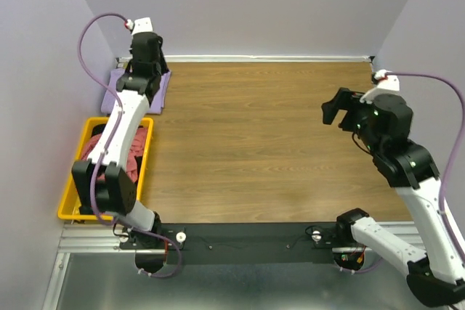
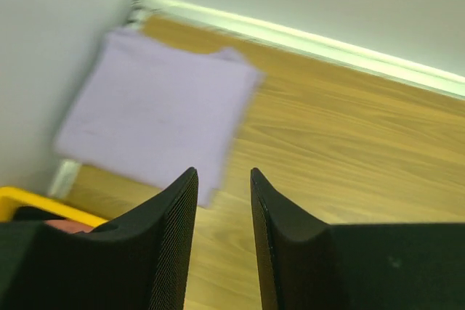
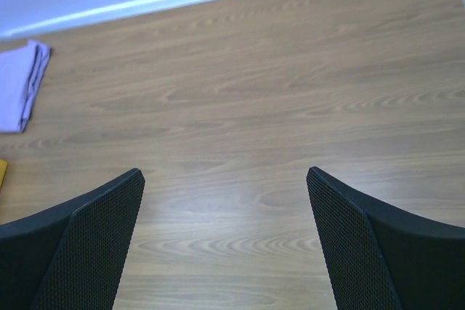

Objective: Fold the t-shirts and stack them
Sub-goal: Reset both grippers

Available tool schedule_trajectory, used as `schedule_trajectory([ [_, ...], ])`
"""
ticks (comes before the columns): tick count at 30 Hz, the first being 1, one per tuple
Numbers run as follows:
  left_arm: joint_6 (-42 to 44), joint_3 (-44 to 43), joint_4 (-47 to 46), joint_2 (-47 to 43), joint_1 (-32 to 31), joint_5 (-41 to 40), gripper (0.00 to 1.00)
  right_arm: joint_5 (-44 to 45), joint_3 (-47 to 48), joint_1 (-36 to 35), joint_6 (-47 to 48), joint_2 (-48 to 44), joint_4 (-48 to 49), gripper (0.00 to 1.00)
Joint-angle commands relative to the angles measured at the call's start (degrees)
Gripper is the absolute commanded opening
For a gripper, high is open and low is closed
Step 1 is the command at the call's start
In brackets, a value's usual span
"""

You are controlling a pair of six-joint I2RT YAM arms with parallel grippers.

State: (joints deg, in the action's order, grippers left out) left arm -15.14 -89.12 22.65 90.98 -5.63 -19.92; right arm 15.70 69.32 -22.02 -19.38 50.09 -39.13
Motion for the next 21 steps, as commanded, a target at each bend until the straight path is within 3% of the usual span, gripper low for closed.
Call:
schedule_trajectory([
  [1, -7.4, 6.9, -2.5, -14.0, -5.9, 1.7, 0.43, 7.0, -2.0, -0.2, 4.4, -6.9, -3.7, 1.00],
  [4, -11.3, 18.6, -6.0, -27.8, -9.6, 2.7, 0.44, 8.8, -3.6, -0.1, 6.7, -13.1, -4.2, 1.00],
  [10, -12.0, 30.6, -3.2, -53.9, -10.2, -0.5, 0.54, 10.8, -4.8, -0.2, 8.6, -22.0, -4.1, 1.00],
  [17, -13.3, 30.9, 9.9, -71.7, -10.2, -7.9, 0.73, 11.8, -6.7, -0.3, 11.6, -29.7, -3.5, 1.00],
  [21, -13.6, 31.6, 12.0, -75.9, -10.1, -8.6, 0.81, 10.4, -7.6, -0.3, 12.6, -30.9, -3.1, 1.00],
])
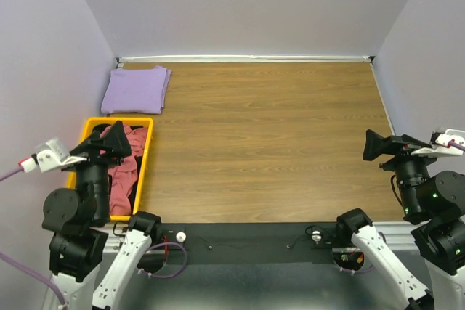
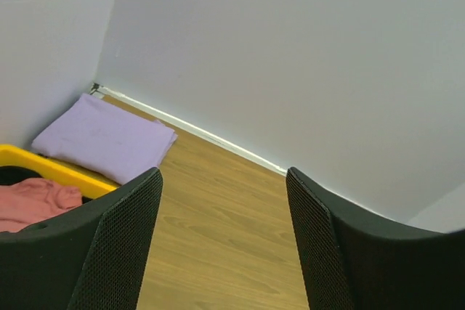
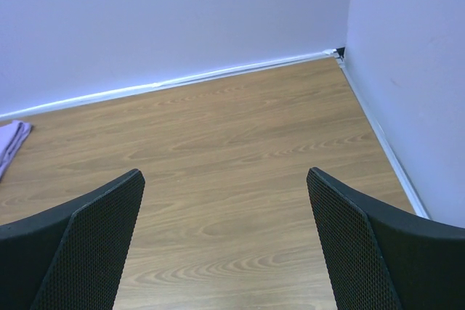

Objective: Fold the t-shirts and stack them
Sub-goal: Reset both grippers

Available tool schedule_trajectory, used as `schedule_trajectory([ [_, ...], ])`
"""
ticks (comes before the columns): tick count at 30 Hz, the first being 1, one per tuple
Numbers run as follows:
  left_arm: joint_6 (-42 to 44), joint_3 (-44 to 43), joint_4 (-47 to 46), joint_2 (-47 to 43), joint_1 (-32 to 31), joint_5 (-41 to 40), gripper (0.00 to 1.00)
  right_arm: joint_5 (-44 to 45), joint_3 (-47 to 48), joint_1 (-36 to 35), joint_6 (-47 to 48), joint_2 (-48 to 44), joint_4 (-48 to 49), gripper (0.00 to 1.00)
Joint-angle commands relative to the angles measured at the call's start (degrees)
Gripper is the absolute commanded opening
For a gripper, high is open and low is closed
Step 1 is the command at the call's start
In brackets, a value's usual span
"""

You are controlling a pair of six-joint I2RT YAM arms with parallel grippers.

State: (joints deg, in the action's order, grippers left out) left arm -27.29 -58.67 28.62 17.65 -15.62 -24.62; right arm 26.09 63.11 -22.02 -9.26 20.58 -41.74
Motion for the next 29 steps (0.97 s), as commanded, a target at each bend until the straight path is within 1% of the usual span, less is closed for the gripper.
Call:
schedule_trajectory([
  [1, -2.1, 1.1, 6.7, -4.3, -0.1, -3.9, 0.84, -0.2, -2.2, -0.3, 2.7, -2.0, 0.0, 1.00],
  [2, -1.5, 1.0, 7.1, -5.9, -0.2, -3.2, 0.88, -0.2, -3.2, -0.3, 2.6, -2.4, 0.3, 1.00],
  [3, -1.5, 0.8, 7.1, -5.9, -0.2, -2.8, 0.88, -0.1, -3.2, -0.3, 2.3, -2.8, 0.6, 1.00],
  [4, -1.0, 0.8, 7.3, -7.1, -0.2, -2.7, 0.94, 0.0, -4.3, -0.3, 2.1, -3.2, 1.2, 1.00],
  [6, -0.2, 0.3, 7.9, -8.7, -0.1, -2.5, 0.99, 0.5, -6.0, -0.3, 1.5, -4.3, 2.3, 1.00],
  [10, 0.6, 1.1, 7.7, -11.0, -0.1, -2.1, 0.99, -0.5, -7.0, -0.3, 2.0, -4.7, 3.6, 1.00],
  [17, -0.8, 1.3, 7.9, -10.6, -0.2, -3.0, 0.98, -1.4, -7.8, -0.3, 1.3, -4.9, 4.5, 1.00],
  [21, -3.4, 2.3, 7.9, -11.5, -0.2, -4.5, 0.98, -1.7, -8.4, -0.3, 1.6, -5.7, 5.1, 1.00],
  [29, -3.3, 3.1, 6.7, -11.0, -0.3, -3.7, 0.98, -2.6, -8.6, -0.3, 1.0, -6.0, 5.2, 1.00],
])
